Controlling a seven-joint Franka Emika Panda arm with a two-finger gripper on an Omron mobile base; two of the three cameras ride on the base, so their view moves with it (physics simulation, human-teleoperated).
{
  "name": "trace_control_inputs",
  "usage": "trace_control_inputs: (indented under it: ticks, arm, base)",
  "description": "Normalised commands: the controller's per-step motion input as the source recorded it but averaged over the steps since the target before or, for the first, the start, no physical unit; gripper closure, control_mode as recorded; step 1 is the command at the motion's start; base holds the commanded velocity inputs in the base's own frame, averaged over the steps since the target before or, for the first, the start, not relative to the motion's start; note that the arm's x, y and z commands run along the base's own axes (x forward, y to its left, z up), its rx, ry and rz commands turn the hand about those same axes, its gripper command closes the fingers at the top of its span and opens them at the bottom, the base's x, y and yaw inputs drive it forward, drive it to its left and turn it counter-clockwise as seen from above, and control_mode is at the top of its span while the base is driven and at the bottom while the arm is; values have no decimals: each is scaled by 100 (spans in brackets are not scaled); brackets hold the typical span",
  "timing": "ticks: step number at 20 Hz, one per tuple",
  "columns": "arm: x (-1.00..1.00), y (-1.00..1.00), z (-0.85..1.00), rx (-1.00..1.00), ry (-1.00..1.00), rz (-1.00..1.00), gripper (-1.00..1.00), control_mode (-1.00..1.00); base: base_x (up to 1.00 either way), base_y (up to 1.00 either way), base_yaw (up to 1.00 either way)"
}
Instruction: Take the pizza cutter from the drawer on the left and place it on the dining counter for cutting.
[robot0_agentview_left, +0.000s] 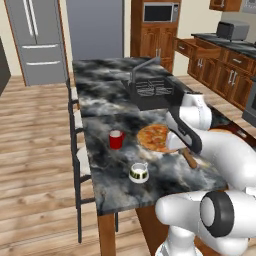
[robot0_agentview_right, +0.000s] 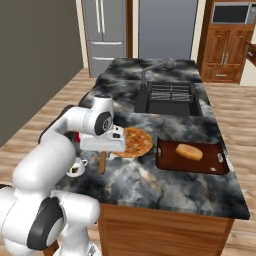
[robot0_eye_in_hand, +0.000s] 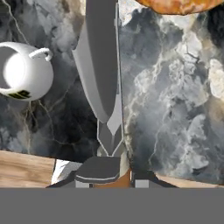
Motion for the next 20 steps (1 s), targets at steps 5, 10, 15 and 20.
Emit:
trace_control_inputs:
  ticks: [5, 10, 15, 20]
  arm:
    - [27, 0, -40, 0, 0, 49, 100, -100]
    - [30, -1, -39, 5, 0, 43, 100, -100]
    - [49, 0, -21, 7, 0, 33, 100, -100]
    - [41, 12, -22, 4, 0, 18, 100, -100]
  base:
    - [0, 0, 0]
    - [0, 0, 0]
    - [0, 0, 0]
    - [0, 0, 0]
